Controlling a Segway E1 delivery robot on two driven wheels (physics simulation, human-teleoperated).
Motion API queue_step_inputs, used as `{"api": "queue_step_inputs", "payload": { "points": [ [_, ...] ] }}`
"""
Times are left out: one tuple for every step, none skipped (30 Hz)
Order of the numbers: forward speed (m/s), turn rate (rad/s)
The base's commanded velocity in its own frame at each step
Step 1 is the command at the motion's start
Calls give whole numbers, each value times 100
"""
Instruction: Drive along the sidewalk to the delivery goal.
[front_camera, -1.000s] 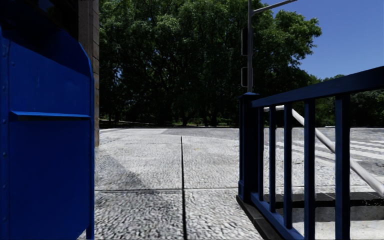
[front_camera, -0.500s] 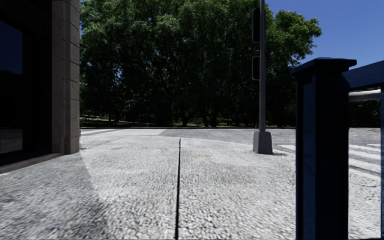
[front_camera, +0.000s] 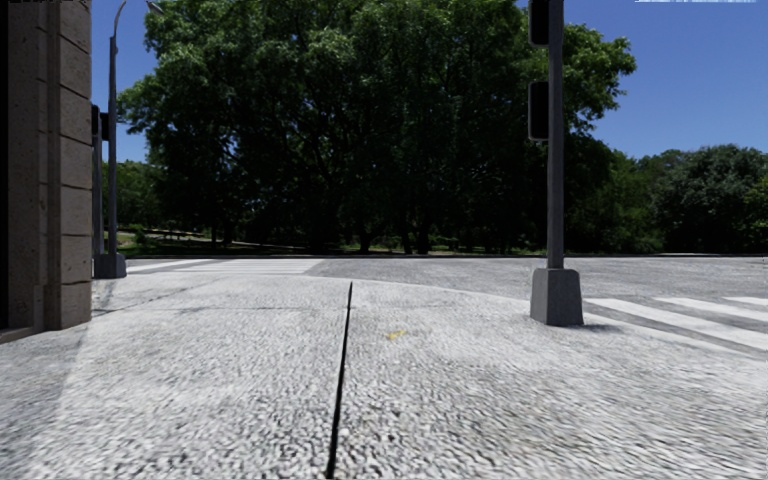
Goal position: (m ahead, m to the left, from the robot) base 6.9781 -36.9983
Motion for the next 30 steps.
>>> {"api": "queue_step_inputs", "payload": {
  "points": [
    [153, -63],
    [153, -67],
    [153, -68],
    [153, -68],
    [153, -68],
    [153, -68],
    [153, -68],
    [153, -68],
    [153, -68],
    [153, -68],
    [153, -68],
    [153, -68],
    [153, -68],
    [153, -68],
    [153, -68],
    [154, -68],
    [155, -68],
    [157, -68],
    [157, -68],
    [160, -68],
    [161, -68],
    [163, -68],
    [163, -68],
    [163, -68],
    [163, -68],
    [163, -68],
    [163, -68],
    [164, -68],
    [165, -68],
    [166, -68]
  ]
}}
